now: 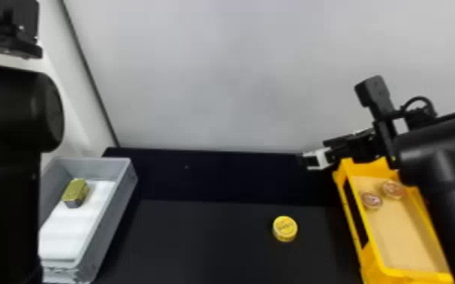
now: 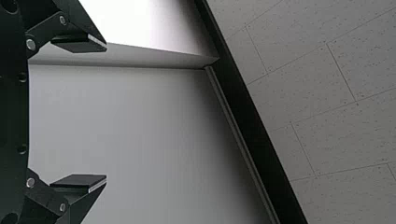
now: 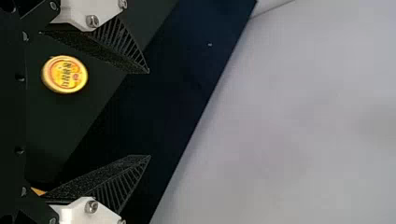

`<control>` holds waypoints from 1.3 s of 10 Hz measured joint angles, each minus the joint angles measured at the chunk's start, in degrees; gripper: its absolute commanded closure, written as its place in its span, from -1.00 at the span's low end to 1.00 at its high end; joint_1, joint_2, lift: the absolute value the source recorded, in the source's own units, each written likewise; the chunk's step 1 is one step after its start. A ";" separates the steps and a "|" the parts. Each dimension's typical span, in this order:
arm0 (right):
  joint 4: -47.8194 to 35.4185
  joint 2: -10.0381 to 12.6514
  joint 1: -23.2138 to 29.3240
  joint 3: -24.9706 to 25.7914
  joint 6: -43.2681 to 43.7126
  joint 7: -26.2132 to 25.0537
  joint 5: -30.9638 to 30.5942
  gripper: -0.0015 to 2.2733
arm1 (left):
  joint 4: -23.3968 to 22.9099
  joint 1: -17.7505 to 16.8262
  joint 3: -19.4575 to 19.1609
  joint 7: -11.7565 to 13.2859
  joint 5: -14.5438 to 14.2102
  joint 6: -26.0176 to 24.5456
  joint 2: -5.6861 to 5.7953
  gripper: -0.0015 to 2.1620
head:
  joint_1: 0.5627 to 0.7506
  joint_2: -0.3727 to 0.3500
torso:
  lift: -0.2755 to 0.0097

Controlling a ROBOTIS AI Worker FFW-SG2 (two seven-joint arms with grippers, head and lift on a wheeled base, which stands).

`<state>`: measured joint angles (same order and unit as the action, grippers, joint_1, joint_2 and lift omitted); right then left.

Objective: Pick up the round yellow can and place it in the yellow rectangular box

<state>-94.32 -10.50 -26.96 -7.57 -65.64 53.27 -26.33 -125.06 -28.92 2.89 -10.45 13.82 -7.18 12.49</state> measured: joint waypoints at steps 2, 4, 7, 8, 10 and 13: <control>2.43 0.60 0.93 -1.21 1.84 0.77 -2.79 -0.86 | 0.28 0.11 -0.07 -0.01 -0.01 0.21 -0.43 -0.75 | 0.07 0.18 | 0.86; 5.67 1.32 2.25 -0.77 5.27 0.44 -2.39 -0.85 | 0.48 0.22 -0.20 -0.04 0.03 0.50 -0.88 -0.75 | 0.07 0.18 | 0.86; 13.34 2.79 3.41 1.08 11.81 0.37 -0.70 -0.86 | 0.72 0.55 -0.82 -0.10 0.17 0.90 -1.58 -0.75 | 0.07 0.18 | 0.86; 16.12 2.96 3.49 1.13 13.52 0.37 -0.12 -0.86 | 0.75 0.62 -0.96 -0.10 0.22 1.10 -1.75 -0.75 | 0.07 0.18 | 0.86; 20.95 3.17 3.51 0.94 16.12 0.37 0.51 -0.86 | 0.76 0.62 -1.09 -0.10 0.24 1.50 -1.85 -0.75 | 0.07 0.18 | 0.86; 25.14 3.42 3.50 0.71 18.42 0.34 0.67 -0.87 | 0.78 0.56 -1.20 -0.12 0.25 1.65 -1.77 -0.75 | 0.07 0.18 | 0.86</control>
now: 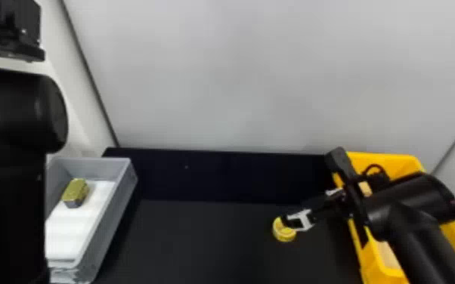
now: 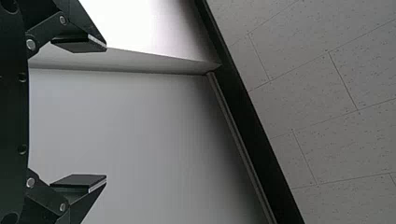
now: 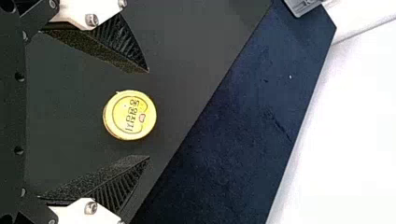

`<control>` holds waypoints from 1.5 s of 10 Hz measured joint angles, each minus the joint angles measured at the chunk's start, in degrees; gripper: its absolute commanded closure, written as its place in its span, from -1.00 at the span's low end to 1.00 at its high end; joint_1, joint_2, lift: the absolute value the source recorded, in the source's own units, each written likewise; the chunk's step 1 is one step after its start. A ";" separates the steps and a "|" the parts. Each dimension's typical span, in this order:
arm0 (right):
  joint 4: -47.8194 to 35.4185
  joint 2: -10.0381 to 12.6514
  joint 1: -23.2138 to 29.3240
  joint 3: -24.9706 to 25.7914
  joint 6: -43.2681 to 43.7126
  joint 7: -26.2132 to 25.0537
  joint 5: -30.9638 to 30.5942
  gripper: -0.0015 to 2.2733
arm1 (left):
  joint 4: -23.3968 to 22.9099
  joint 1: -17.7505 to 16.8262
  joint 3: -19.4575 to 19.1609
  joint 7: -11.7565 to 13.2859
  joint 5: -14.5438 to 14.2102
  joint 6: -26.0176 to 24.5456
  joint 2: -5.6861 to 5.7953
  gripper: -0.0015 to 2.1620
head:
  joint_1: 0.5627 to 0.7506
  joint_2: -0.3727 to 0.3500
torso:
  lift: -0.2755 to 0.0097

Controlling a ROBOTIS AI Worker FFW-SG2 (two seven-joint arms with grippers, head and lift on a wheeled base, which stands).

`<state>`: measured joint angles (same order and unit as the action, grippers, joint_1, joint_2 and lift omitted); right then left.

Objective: Pick up the round yellow can and place it in the yellow rectangular box

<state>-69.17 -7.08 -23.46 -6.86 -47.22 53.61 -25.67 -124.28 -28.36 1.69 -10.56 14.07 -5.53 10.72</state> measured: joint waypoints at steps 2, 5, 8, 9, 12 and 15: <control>2.34 0.05 -0.01 -0.65 1.45 -0.13 0.00 -0.87 | 0.05 0.22 -0.11 -0.04 0.00 0.01 0.01 -0.75 | 0.07 0.18 | 0.86; 5.77 0.23 -0.16 -1.32 3.84 -0.52 0.05 -0.87 | 0.10 0.48 -0.28 -0.07 0.00 0.20 -0.04 -0.75 | 0.07 0.18 | 0.86; 9.22 -0.23 -1.10 -3.30 7.12 -1.01 0.04 -0.88 | 0.10 0.49 -0.21 -0.07 0.00 0.36 -0.08 -0.75 | 0.07 0.18 | 0.86; 10.22 -0.44 -1.47 -4.01 8.31 -1.18 -0.06 -0.88 | 0.12 0.43 -0.15 -0.07 0.00 0.41 -0.08 -0.75 | 0.07 0.18 | 0.86; 12.54 -1.15 -2.35 -5.39 11.14 -1.41 -0.18 -0.87 | 0.18 0.28 -0.01 -0.07 0.00 0.65 -0.24 -0.75 | 0.07 0.18 | 0.86; 14.78 -1.57 -2.78 -5.54 13.91 -2.40 -0.18 -0.87 | 0.27 0.05 0.21 -0.07 0.00 0.85 -0.42 -0.75 | 0.07 0.18 | 0.86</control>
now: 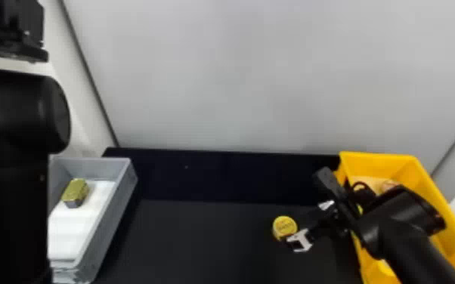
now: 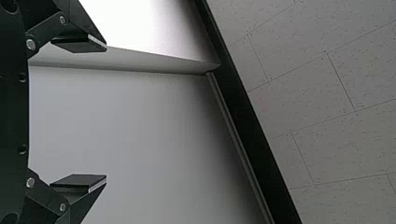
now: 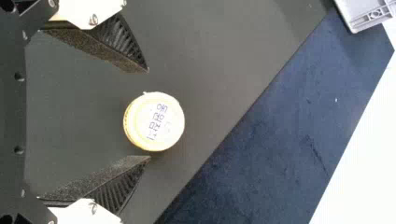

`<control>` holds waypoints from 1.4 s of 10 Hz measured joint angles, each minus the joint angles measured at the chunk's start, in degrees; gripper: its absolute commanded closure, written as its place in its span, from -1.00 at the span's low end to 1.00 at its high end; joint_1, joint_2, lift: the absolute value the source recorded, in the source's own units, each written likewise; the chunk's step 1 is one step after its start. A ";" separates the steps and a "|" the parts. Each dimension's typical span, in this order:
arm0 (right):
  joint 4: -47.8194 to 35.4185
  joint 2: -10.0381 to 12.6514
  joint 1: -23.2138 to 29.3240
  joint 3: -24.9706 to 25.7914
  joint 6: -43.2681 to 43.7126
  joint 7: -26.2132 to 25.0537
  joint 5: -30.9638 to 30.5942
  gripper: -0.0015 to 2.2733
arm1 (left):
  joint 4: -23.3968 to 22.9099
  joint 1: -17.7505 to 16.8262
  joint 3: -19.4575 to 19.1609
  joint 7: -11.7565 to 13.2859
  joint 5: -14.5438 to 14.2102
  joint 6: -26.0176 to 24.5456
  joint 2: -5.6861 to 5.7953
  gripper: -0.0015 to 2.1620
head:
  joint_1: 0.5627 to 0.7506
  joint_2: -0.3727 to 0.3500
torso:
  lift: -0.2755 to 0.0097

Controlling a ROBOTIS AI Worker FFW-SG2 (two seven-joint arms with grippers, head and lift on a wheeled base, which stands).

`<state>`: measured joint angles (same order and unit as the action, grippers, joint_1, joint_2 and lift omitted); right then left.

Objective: Pick up the round yellow can and place it in the yellow rectangular box

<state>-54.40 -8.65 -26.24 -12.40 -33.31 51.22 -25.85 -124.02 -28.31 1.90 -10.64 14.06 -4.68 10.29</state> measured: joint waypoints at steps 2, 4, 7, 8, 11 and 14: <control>1.43 -0.18 -0.36 0.17 2.40 -1.05 0.00 -0.88 | 0.01 -0.21 0.15 0.00 0.00 0.14 -0.08 -0.75 | 0.07 0.18 | 0.86; 2.78 -0.14 -0.69 0.81 4.48 -2.79 0.22 -0.88 | 0.01 -0.45 0.27 0.04 0.00 0.27 -0.10 -0.75 | 0.07 0.18 | 0.86; 4.65 1.00 -0.76 2.22 6.60 -5.59 1.58 -0.89 | 0.01 -0.66 0.30 0.08 0.00 0.44 -0.03 -0.75 | 0.07 0.18 | 0.86; 5.19 1.49 -0.76 2.53 6.93 -6.05 2.09 -0.89 | 0.01 -0.70 0.30 0.09 0.00 0.46 0.02 -0.75 | 0.07 0.18 | 0.86; 7.06 2.29 -1.03 2.67 8.05 -7.61 3.11 -0.89 | 0.01 -0.76 0.37 0.10 0.00 0.50 0.16 -0.75 | 0.07 0.18 | 0.86; 9.60 2.47 -1.85 2.67 9.39 -9.30 3.93 -0.89 | 0.09 -0.86 0.48 0.17 0.00 0.61 0.21 -0.75 | 0.07 0.18 | 0.86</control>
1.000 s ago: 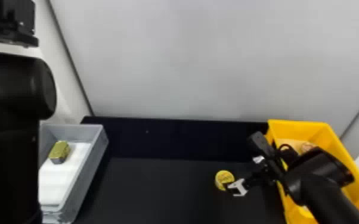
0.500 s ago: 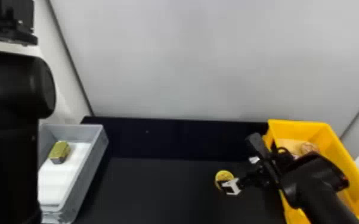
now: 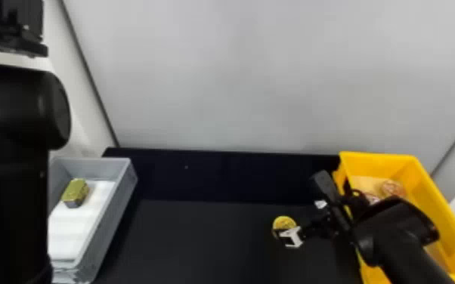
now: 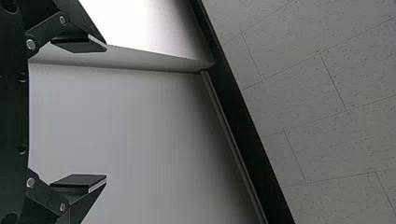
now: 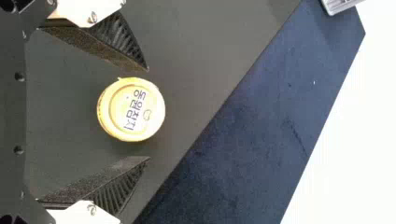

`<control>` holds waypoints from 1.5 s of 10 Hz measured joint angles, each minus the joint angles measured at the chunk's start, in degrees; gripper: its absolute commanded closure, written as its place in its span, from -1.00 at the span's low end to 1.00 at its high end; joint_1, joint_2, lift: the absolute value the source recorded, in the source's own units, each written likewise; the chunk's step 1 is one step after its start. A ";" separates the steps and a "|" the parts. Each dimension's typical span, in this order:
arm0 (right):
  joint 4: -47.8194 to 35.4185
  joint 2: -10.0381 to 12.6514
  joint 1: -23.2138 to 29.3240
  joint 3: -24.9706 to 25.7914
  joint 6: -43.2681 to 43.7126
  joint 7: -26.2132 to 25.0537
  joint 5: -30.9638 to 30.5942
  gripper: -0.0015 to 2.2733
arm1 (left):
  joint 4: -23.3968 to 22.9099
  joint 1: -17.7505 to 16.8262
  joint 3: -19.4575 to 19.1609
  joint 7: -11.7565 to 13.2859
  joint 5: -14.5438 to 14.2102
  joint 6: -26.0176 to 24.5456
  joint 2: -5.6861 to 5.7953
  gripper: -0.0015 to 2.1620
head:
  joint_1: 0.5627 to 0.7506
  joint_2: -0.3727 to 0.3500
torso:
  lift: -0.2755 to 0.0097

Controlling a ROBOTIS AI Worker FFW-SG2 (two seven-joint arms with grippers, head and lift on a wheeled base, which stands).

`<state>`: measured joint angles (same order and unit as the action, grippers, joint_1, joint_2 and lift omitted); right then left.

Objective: Pick up the round yellow can and place it in the yellow rectangular box

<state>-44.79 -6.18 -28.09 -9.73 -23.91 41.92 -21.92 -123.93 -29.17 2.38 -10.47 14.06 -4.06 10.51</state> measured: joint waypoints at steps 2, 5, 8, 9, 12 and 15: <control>1.23 0.44 -0.21 0.47 0.81 -1.16 0.46 -0.89 | 0.06 -0.14 0.09 0.00 0.00 0.05 0.04 -0.75 | 0.07 0.18 | 0.86; 2.94 1.25 -0.27 1.05 1.70 -2.16 0.71 -0.89 | 0.09 -0.27 0.14 0.00 0.00 0.20 0.05 -0.75 | 0.07 0.18 | 0.86; 4.13 1.83 -0.24 1.19 2.34 -2.95 0.83 -0.89 | 0.14 -0.32 0.15 0.00 0.00 0.41 0.05 -0.75 | 0.07 0.18 | 0.86; 4.31 1.85 -0.24 1.04 2.46 -3.20 0.77 -0.86 | 0.16 -0.34 0.16 0.00 0.00 0.44 0.05 -0.75 | 0.07 0.18 | 0.86; 4.50 1.59 -0.42 0.59 2.34 -3.71 -0.13 -0.49 | 0.18 -0.36 0.17 0.05 0.00 0.51 0.05 -0.75 | 0.07 0.18 | 0.86; 3.58 1.52 -0.29 0.56 2.01 -3.94 -0.43 -0.49 | 0.18 -0.33 0.08 0.10 0.00 0.55 0.03 -0.75 | 0.07 0.18 | 0.86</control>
<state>-41.22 -4.66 -28.38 -9.17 -21.90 37.98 -22.35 -123.75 -29.50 2.46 -10.37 14.06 -3.52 10.54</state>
